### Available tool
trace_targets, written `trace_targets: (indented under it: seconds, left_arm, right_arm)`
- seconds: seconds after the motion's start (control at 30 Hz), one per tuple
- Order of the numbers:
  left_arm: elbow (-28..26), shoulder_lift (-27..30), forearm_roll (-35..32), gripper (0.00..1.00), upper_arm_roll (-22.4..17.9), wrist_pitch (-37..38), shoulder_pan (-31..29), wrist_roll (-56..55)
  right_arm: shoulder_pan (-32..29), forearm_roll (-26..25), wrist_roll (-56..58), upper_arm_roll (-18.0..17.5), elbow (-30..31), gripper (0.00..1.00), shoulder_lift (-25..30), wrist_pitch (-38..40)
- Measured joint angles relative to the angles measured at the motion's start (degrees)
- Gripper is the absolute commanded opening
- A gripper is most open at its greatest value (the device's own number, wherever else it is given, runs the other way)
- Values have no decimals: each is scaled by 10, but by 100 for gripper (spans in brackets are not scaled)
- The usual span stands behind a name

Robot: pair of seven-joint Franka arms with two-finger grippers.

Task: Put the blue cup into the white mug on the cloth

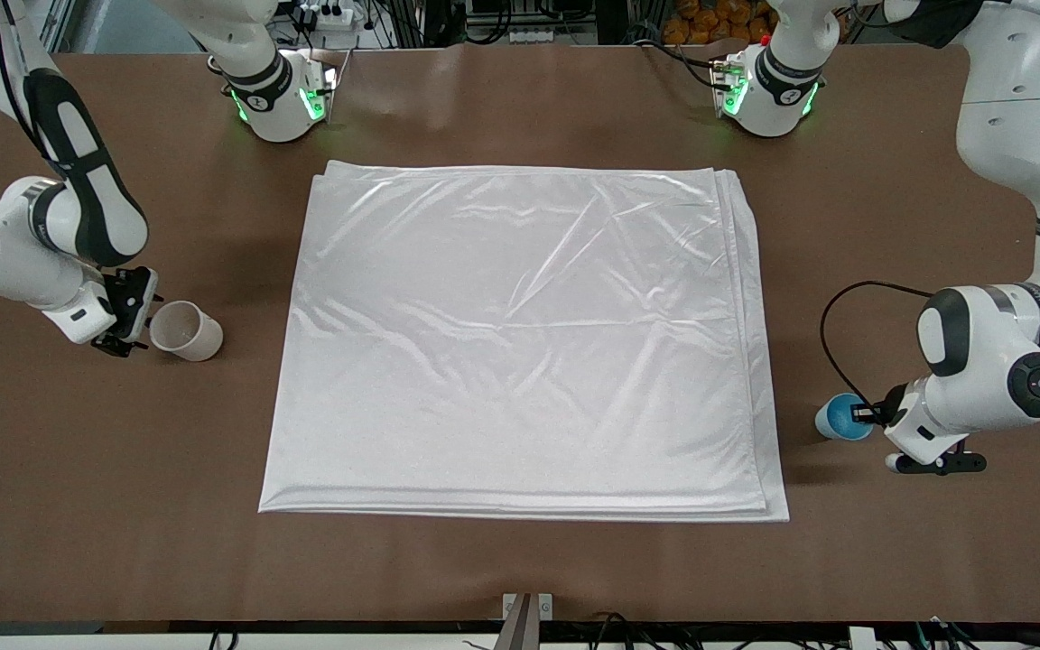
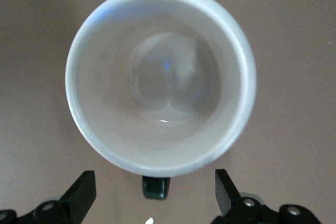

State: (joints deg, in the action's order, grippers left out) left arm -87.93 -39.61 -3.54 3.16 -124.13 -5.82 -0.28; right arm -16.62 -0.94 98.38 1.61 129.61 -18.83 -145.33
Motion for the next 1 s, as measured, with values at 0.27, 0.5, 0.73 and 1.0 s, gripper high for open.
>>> trace_targets:
  seconds: [0.27,0.5,0.73,1.0]
  left_arm:
    - [9,14,0,0,1,25,0,0]
    - [10,39,0,0,1,54,-1,0]
    - [10,42,0,0,1,55,-1,0]
    - [9,42,0,0,1,55,-1,0]
  right_arm:
    - [0,0,3,-1,10,75,0,-13]
    - [0,0,9,-1,10,44,0,-15]
    - [0,0,23,-1,10,5,1,-23]
    - [0,0,32,-2,2,0,11,-27]
